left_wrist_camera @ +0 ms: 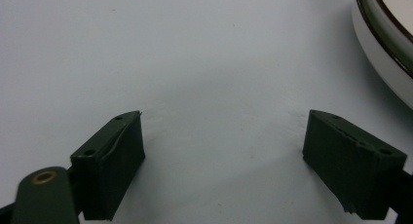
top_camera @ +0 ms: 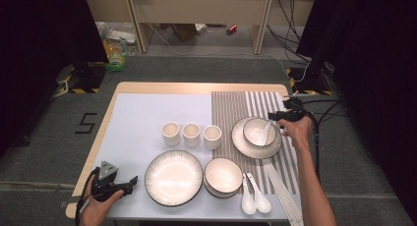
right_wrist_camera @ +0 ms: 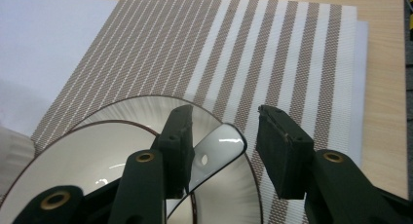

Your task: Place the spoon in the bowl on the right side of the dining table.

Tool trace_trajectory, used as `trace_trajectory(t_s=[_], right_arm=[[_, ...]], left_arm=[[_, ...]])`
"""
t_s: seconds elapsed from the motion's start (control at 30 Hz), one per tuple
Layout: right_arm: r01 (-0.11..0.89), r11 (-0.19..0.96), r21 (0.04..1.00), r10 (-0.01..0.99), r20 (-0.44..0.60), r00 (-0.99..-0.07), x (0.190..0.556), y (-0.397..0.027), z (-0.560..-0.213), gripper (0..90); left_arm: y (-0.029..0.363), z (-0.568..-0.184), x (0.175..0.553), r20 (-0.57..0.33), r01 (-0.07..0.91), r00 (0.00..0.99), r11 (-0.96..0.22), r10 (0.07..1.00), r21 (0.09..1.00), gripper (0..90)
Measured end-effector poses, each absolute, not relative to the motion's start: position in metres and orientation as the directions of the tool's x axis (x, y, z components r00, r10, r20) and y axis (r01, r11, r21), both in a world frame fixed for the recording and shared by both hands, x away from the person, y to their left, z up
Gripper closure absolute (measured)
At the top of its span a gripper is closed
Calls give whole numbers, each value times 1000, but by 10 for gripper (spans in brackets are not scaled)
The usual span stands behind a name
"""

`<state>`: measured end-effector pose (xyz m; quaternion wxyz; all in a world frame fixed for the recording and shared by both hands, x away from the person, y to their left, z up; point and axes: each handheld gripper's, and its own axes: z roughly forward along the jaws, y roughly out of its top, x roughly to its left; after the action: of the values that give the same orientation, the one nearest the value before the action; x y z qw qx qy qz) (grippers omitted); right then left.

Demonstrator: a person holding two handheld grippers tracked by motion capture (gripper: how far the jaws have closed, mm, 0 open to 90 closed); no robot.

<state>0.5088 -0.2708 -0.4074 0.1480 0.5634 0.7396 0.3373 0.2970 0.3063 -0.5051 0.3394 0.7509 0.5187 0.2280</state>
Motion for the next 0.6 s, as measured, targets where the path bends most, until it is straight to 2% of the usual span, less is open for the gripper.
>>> trace_trajectory(t_s=[0.6], right_arm=[[741,163,652,926,159,-343,494,-288,-408,590]], left_arm=[[306,-505,297,-9,624,358,-232,934,746,141]])
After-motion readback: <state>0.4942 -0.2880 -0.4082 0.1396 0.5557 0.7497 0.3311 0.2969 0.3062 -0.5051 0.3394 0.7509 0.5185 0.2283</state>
